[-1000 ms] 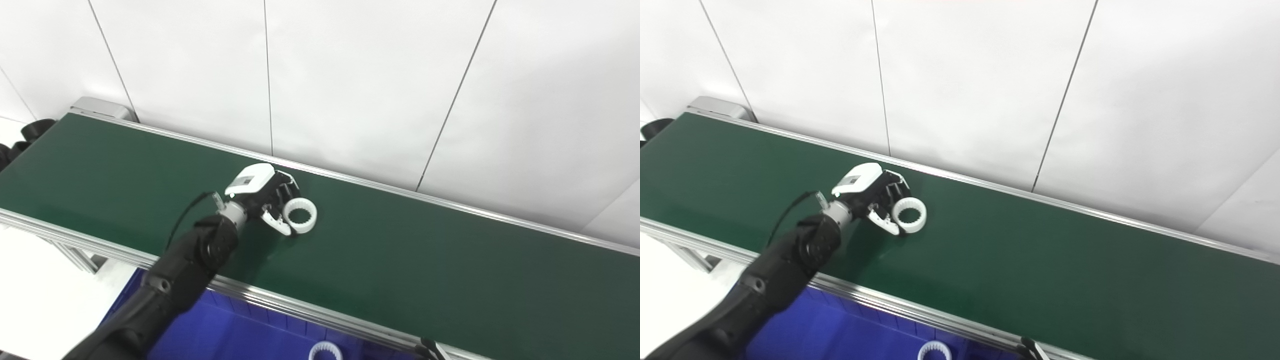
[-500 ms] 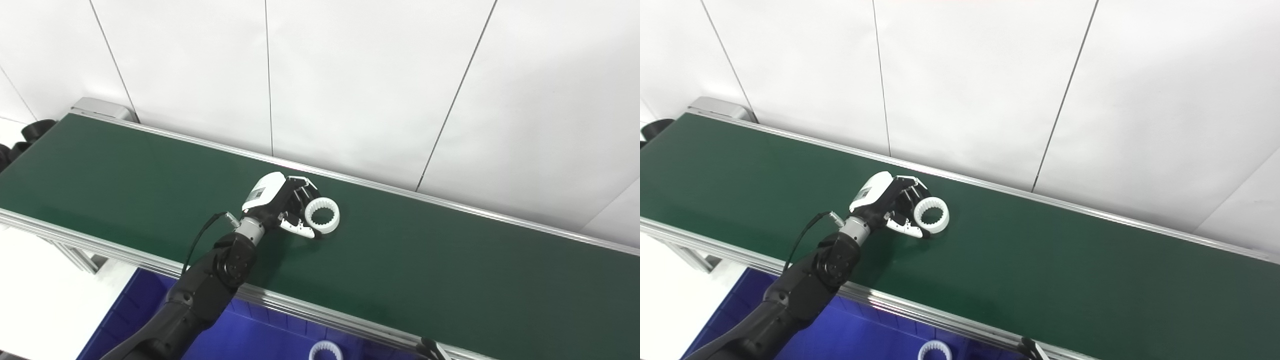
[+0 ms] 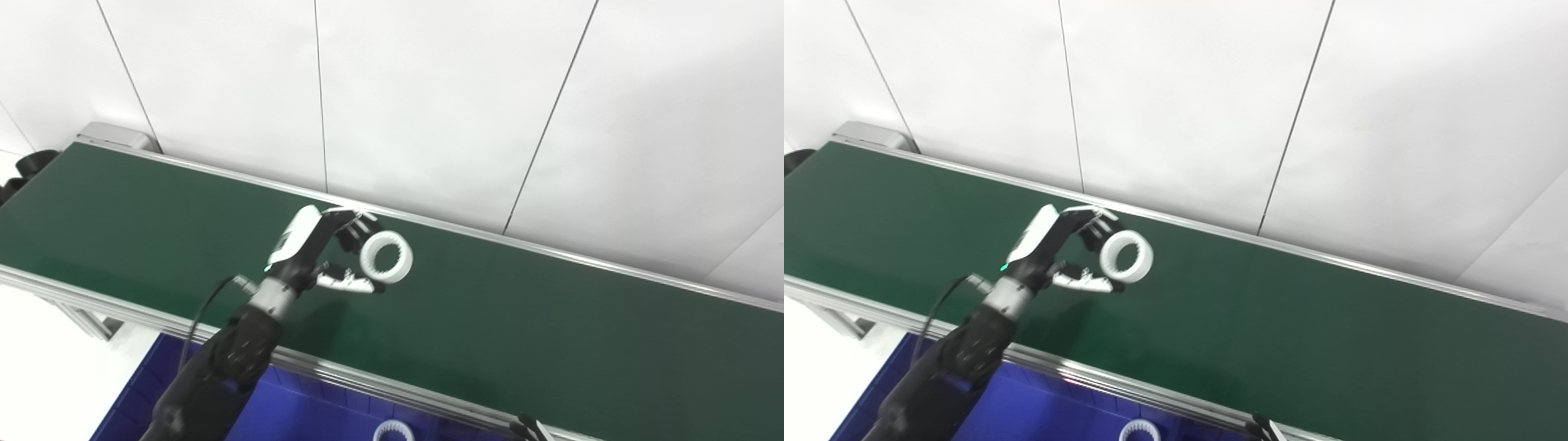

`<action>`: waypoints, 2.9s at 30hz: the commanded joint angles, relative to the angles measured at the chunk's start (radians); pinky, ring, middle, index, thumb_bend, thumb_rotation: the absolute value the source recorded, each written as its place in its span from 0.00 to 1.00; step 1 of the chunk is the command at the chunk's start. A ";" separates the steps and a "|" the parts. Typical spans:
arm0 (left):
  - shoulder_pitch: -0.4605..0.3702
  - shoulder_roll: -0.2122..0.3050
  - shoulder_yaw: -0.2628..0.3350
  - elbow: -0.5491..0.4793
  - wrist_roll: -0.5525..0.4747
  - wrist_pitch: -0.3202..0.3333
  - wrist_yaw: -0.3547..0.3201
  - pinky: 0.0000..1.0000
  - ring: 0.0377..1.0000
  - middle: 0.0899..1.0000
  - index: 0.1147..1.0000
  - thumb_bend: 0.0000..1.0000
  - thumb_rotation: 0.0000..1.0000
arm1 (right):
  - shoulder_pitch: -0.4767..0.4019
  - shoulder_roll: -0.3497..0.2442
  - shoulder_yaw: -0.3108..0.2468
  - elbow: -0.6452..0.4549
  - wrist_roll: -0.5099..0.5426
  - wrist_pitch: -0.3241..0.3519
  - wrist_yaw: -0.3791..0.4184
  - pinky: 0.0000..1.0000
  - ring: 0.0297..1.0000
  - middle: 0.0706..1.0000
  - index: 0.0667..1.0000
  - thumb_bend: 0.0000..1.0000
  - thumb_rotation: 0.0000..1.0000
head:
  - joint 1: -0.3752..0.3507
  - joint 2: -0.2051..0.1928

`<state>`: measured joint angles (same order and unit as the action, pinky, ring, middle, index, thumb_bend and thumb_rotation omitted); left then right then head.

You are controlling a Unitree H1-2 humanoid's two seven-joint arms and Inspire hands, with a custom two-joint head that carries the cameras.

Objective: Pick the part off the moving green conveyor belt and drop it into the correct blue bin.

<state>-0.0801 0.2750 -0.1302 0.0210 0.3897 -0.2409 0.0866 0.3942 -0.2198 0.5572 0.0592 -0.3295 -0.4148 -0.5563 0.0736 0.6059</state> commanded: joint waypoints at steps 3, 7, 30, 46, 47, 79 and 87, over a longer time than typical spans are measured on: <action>0.057 0.036 0.028 -0.118 -0.031 -0.035 -0.034 0.37 0.37 0.44 0.50 0.49 0.00 | 0.016 0.007 -0.013 -0.044 -0.014 -0.055 0.010 0.61 0.74 0.77 0.83 0.83 0.39 | -0.014 0.023; 0.166 0.072 0.044 -0.170 -0.008 -0.090 -0.045 0.37 0.36 0.44 0.50 0.49 0.00 | 0.026 0.017 -0.032 -0.062 -0.032 -0.055 0.026 0.62 0.75 0.78 0.84 0.84 0.41 | -0.034 0.089; 0.240 0.254 -0.155 -0.045 0.247 -0.206 -0.156 0.48 0.42 0.46 0.45 0.50 0.00 | 0.110 0.113 -0.194 -0.220 -0.056 -0.022 0.236 0.68 0.77 0.81 0.87 0.79 0.44 | -0.062 0.302; 0.240 0.216 -0.180 -0.061 0.332 -0.187 -0.186 0.77 0.79 0.82 0.74 0.57 0.46 | 0.130 0.166 -0.256 -0.244 -0.052 -0.016 0.324 0.67 0.77 0.80 0.86 0.79 0.45 | -0.083 0.325; 0.242 0.217 -0.178 -0.057 0.324 -0.204 -0.175 0.78 0.81 0.85 0.80 0.59 0.60 | 0.130 0.168 -0.258 -0.245 -0.053 -0.015 0.327 0.67 0.77 0.80 0.86 0.79 0.46 | -0.083 0.325; 0.261 0.065 -0.186 -0.015 -0.371 -0.145 -0.390 0.91 0.95 0.97 0.93 0.49 0.78 | 0.171 0.244 -0.261 -0.282 -0.106 0.061 0.398 0.71 0.81 0.84 0.88 0.81 0.47 | -0.321 0.336; 0.270 0.083 -0.190 -0.051 -0.376 -0.098 -0.462 0.94 0.98 0.98 0.98 0.78 0.79 | 0.169 0.243 -0.265 -0.273 -0.100 0.048 0.397 0.72 0.80 0.84 0.88 0.80 0.45 | -0.327 0.327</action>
